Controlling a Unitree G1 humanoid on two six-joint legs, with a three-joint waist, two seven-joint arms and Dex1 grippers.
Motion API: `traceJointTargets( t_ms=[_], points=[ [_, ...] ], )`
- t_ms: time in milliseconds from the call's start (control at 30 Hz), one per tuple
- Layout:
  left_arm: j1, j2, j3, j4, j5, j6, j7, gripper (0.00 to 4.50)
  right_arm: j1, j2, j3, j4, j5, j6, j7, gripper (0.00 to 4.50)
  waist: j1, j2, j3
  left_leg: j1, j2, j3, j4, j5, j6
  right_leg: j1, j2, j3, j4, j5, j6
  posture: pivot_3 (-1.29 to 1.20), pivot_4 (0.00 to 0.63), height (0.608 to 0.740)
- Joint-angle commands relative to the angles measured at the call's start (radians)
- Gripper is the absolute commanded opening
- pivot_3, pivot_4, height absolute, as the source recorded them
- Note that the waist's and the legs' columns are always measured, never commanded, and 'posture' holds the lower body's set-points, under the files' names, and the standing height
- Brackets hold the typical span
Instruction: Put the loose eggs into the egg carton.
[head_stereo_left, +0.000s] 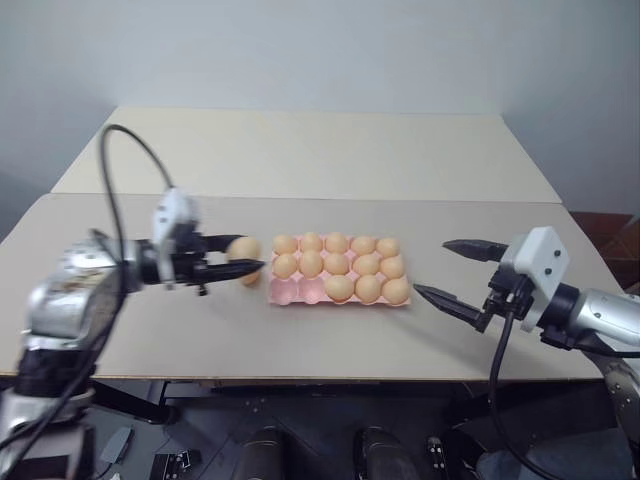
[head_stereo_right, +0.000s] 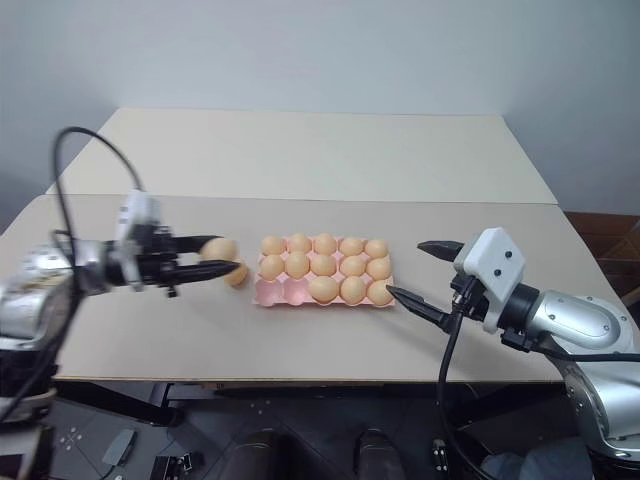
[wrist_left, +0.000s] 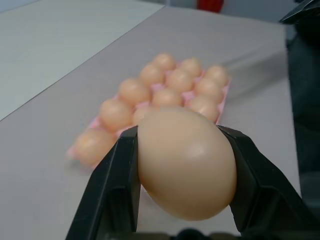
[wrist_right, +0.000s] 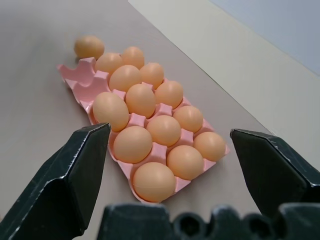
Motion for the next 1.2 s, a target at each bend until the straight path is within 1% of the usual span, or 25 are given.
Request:
traceJointTargets(
  t_ms=[33,133,200,300,400,433,467,633,733,800,867,900,967,1033,1100,1200],
  points=[
    [-0.070,-0.086,-0.124,0.050,0.111,-0.075,0.044,2.10,-0.010,-0.009,-0.024,-0.044,0.017,0.006,-0.020,4.50,-0.003,0.000,0.000,-0.001,0.000,0.000,0.001,0.000,0.000,0.000,0.000,0.000,0.000,0.000,0.000,0.00,0.150,0.740],
    [-0.104,-0.126,-0.187,0.093,0.175,-0.102,0.050,2.10,-0.005,-0.007,-0.029,-0.053,0.021,0.012,-0.028,4.50,-0.016,0.000,0.000,-0.001,0.000,0.000,0.001,0.000,0.001,-0.001,0.001,0.001,0.000,0.001,0.000,0.00,0.150,0.740],
    [-0.112,-0.140,-0.204,0.108,0.189,-0.105,0.046,2.10,0.002,-0.006,-0.031,-0.059,0.020,0.013,-0.033,4.50,-0.021,0.000,0.000,-0.001,0.000,-0.001,0.001,-0.001,0.001,-0.001,0.002,0.001,0.000,0.001,0.000,0.00,0.150,0.740],
    [-0.119,-0.135,-0.218,0.112,0.217,-0.091,0.050,2.95,0.009,-0.004,-0.036,-0.064,0.022,0.013,-0.041,4.50,-0.021,0.000,0.000,0.000,0.001,-0.001,0.001,-0.001,0.001,-0.001,0.001,0.001,0.000,0.000,0.001,0.00,0.150,0.740],
    [-0.109,-0.117,-0.203,0.098,0.213,-0.083,0.033,3.90,0.016,-0.004,-0.044,-0.069,0.029,0.013,-0.044,4.50,-0.019,0.000,0.000,-0.001,0.000,-0.001,0.001,-0.001,0.001,-0.001,0.001,0.001,0.000,0.001,0.001,0.00,0.150,0.740],
    [-0.108,-0.113,-0.199,0.094,0.210,-0.081,0.030,4.29,0.018,-0.005,-0.044,-0.070,0.030,0.012,-0.045,4.50,-0.018,0.000,0.000,-0.001,0.000,-0.001,0.001,-0.001,0.001,-0.001,0.001,0.001,0.000,0.001,0.001,0.00,0.150,0.740],
    [-0.105,-0.106,-0.195,0.089,0.208,-0.079,0.028,4.48,0.017,-0.006,-0.042,-0.069,0.031,0.011,-0.047,4.50,-0.018,0.000,0.000,-0.001,0.000,-0.001,0.001,-0.001,0.001,-0.001,0.001,0.001,0.000,0.001,0.001,0.00,0.150,0.740],
    [-0.101,-0.089,-0.160,0.060,0.189,-0.077,0.032,4.48,0.009,-0.009,-0.034,-0.057,0.033,0.003,-0.050,4.50,-0.015,0.000,0.000,-0.001,0.000,-0.001,0.001,-0.001,0.001,-0.001,0.001,0.001,0.000,0.001,0.001,0.00,0.150,0.740],
    [-0.123,-0.070,-0.071,0.040,0.144,-0.071,0.044,4.48,-0.002,-0.013,-0.026,-0.043,0.035,-0.001,-0.041,4.50,-0.014,0.000,0.000,-0.001,0.000,-0.001,0.002,-0.001,0.001,-0.001,0.001,0.001,0.000,0.001,0.001,0.00,0.150,0.740],
    [-0.128,-0.036,0.002,0.034,0.107,-0.074,0.036,4.48,-0.011,-0.015,-0.017,-0.032,0.032,-0.007,-0.033,4.50,-0.017,0.000,0.000,-0.001,0.000,-0.002,0.002,-0.001,0.001,-0.001,0.001,0.001,0.000,0.001,0.001,0.00,0.150,0.740],
    [-0.096,0.048,0.099,0.036,0.070,-0.102,-0.012,4.48,-0.025,-0.016,-0.012,-0.019,0.037,-0.011,-0.018,4.50,-0.024,0.000,0.000,-0.001,0.001,-0.002,0.002,-0.001,0.001,-0.002,0.001,0.001,0.001,0.001,0.001,0.00,0.150,0.740],
    [-0.082,0.078,0.128,0.037,0.060,-0.114,-0.030,4.48,-0.030,-0.017,-0.011,-0.014,0.038,-0.014,-0.011,4.50,-0.028,0.000,0.000,-0.001,0.001,-0.002,0.001,-0.001,0.001,-0.002,0.001,0.001,0.000,0.001,0.001,0.00,0.150,0.740],
    [-0.003,0.178,0.220,0.054,0.048,-0.143,-0.086,4.48,-0.039,-0.022,-0.001,0.006,0.034,-0.025,0.015,4.50,-0.039,0.000,0.000,-0.001,0.001,-0.002,0.001,-0.001,0.001,-0.002,0.001,0.001,0.000,0.001,0.001,0.00,0.150,0.740],
    [0.075,0.243,0.289,0.070,0.050,-0.181,-0.107,4.48,-0.046,-0.023,0.010,0.027,0.025,-0.036,0.032,4.50,-0.038,0.000,0.000,0.001,0.001,-0.001,0.000,-0.001,0.001,-0.002,0.001,0.003,0.000,0.000,0.001,0.00,0.150,0.740],
    [0.164,0.289,0.366,0.076,0.030,-0.201,-0.148,4.48,-0.059,-0.025,0.023,0.051,0.020,-0.050,0.052,4.50,-0.034,0.000,0.000,0.002,0.001,0.000,-0.001,-0.001,0.001,-0.001,0.000,0.002,0.000,0.000,0.001,0.00,0.150,0.740],
    [0.317,0.321,0.497,0.046,-0.014,-0.197,-0.193,4.48,-0.069,-0.031,0.035,0.088,0.014,-0.072,0.087,4.50,-0.025,0.000,0.000,0.002,0.001,0.001,0.000,-0.001,0.001,-0.001,-0.001,0.001,0.000,0.000,0.001,0.00,0.150,0.740]
  ],
)
